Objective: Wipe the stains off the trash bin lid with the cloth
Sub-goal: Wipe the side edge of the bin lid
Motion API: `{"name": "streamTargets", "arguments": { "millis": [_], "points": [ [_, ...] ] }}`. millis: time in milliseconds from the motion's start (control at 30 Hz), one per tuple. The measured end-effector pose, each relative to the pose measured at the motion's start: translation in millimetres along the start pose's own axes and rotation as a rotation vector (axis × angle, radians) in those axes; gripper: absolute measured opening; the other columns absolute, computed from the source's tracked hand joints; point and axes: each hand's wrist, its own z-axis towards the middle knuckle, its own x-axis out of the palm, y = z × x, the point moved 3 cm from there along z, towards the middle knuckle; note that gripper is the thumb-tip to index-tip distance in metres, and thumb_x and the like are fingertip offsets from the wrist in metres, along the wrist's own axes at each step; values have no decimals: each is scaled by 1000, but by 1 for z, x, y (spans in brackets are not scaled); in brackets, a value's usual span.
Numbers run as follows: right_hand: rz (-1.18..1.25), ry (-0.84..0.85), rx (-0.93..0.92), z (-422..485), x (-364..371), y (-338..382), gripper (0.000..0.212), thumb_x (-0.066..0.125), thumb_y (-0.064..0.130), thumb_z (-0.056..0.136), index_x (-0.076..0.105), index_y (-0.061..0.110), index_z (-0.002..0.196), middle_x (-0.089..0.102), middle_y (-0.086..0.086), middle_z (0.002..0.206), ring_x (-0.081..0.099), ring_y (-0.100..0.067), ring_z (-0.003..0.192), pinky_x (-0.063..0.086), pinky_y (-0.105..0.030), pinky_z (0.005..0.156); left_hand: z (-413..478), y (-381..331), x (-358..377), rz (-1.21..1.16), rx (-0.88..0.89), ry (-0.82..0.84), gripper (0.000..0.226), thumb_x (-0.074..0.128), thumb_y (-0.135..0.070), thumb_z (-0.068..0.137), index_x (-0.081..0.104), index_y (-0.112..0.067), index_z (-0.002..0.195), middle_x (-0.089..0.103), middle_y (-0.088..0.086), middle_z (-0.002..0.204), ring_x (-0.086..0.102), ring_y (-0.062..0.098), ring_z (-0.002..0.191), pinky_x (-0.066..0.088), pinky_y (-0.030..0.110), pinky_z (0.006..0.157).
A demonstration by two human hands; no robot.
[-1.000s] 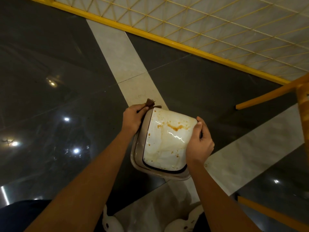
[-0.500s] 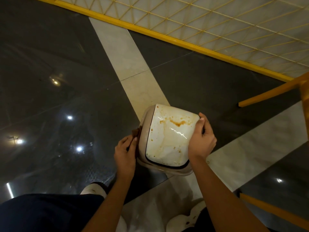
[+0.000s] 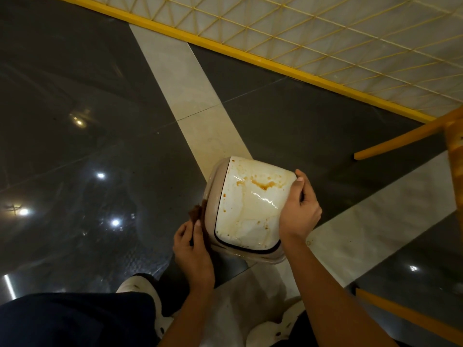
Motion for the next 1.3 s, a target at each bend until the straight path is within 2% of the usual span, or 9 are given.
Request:
{"name": "streamTargets", "arguments": {
  "millis": [100,333,567,767,867,933,1033,1133,1300],
  "points": [
    [-1,8,1,0,0,0,31,40,38,97,59,32,120,67,1,109,63,-18,95,55,-34,78,13,1,2,17,11,25,30,54,-24,91,63,-9,116,57,6,119,51,22,113,41,40,101],
    [21,18,7,-2,-1,2,31,40,36,97,60,28,120,66,0,111,63,-18,96,51,-24,74,-22,3,12,-158,-135,-181,34,52,-21,93,60,-2,119,54,8,123,49,18,115,38,24,94],
    [17,35,3,0,-1,2,32,40,37,97,59,29,121,66,0,108,63,-17,93,49,-18,69,26,-13,6,120,99,117,29,53,-24,92,63,-11,116,57,7,118,52,24,112,43,41,98],
    [20,20,10,-1,-1,5,32,40,35,97,59,28,121,65,3,110,62,-13,94,47,-15,69,81,-71,44,225,238,404,30,55,-20,91,62,-10,119,60,9,119,52,10,101,38,21,87],
    [26,14,15,-1,-1,4,31,40,36,97,60,30,120,66,3,108,63,-16,93,53,-25,74,83,-79,53,195,240,434,31,55,-19,92,60,-11,121,59,7,120,50,8,101,37,16,84],
    [34,7,13,-2,-1,4,30,41,36,97,60,30,119,66,2,107,64,-17,92,52,-25,72,73,-66,43,169,212,399,31,55,-21,92,61,-12,120,57,5,121,51,10,104,38,16,83],
    [39,0,12,-2,-1,4,30,41,35,97,60,29,119,67,2,108,64,-17,92,50,-20,70,60,-42,22,148,177,349,29,56,-23,91,63,-13,117,56,3,121,54,17,109,43,26,92],
    [43,1,2,-2,-1,6,30,41,35,97,61,29,119,66,3,111,63,-17,97,54,-29,77,61,-38,20,151,178,349,29,56,-23,91,63,-12,117,55,1,117,54,19,109,43,31,95],
    [46,3,12,-2,-2,7,31,41,34,97,61,27,120,65,5,113,61,-12,99,49,-18,76,82,-73,54,190,227,419,31,53,-24,93,61,-12,120,57,8,123,50,10,103,38,16,83]
  ]
}}
